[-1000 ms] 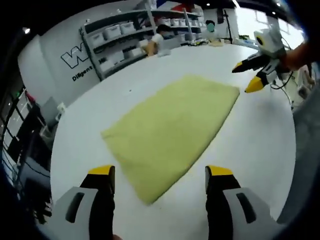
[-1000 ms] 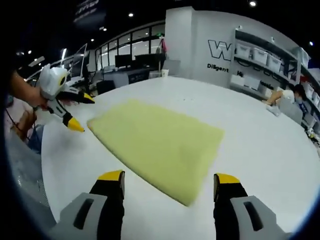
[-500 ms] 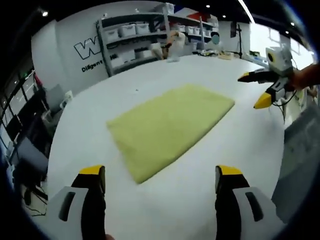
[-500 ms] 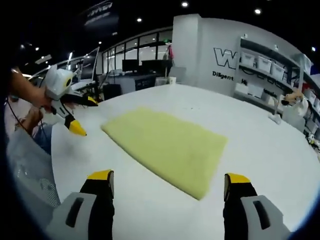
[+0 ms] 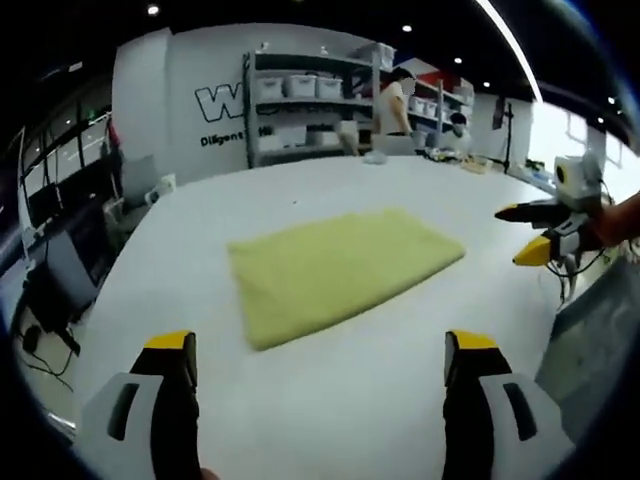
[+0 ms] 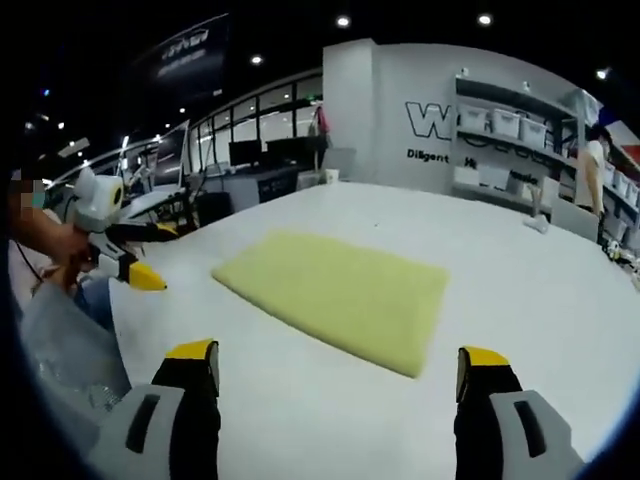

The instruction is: Fold the garment on the visible template until the final outline fits inside the template.

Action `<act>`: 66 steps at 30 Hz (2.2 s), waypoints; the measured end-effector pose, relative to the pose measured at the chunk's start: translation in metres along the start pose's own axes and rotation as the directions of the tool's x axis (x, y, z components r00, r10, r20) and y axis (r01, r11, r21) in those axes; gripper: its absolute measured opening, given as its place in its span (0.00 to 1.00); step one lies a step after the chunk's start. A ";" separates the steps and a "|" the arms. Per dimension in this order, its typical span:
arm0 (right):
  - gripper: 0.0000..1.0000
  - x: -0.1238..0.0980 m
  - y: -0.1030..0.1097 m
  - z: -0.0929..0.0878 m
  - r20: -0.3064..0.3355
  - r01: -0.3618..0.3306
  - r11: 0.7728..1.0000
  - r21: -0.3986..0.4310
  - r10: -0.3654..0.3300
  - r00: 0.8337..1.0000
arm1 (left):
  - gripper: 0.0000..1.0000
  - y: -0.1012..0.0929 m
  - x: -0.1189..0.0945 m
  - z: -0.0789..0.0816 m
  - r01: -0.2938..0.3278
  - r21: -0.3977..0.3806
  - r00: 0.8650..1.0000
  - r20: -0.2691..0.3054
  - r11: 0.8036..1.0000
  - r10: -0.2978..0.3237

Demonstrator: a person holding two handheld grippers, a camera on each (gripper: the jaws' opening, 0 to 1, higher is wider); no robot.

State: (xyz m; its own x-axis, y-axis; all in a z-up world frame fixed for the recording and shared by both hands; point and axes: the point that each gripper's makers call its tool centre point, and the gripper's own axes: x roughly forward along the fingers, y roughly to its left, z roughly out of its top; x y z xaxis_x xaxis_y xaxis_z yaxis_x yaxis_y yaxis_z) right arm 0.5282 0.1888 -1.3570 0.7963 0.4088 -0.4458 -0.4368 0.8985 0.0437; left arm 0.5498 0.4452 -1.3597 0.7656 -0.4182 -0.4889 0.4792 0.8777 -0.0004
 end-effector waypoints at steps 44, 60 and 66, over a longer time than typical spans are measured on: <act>0.92 -0.009 -0.002 -0.007 0.049 0.013 1.000 0.014 -0.014 0.999 | 0.89 -0.004 -0.014 -0.029 -0.037 0.077 0.998 -0.042 0.996 0.040; 0.91 -0.006 0.000 -0.012 0.038 0.001 1.000 0.014 -0.002 0.999 | 0.88 0.002 -0.015 -0.032 -0.048 0.045 0.998 -0.047 0.998 0.050; 0.91 -0.004 0.003 -0.015 0.034 -0.008 1.000 0.019 0.007 0.999 | 0.87 0.003 -0.016 -0.032 -0.054 0.037 0.997 -0.045 0.998 0.055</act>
State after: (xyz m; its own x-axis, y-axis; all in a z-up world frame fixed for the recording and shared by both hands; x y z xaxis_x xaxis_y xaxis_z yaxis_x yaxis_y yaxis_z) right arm 0.5176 0.1877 -1.3684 0.8070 0.4207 -0.4144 -0.4351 0.8981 0.0645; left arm 0.5257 0.4621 -1.3799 0.7708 -0.3579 -0.5270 0.4530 0.8896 0.0584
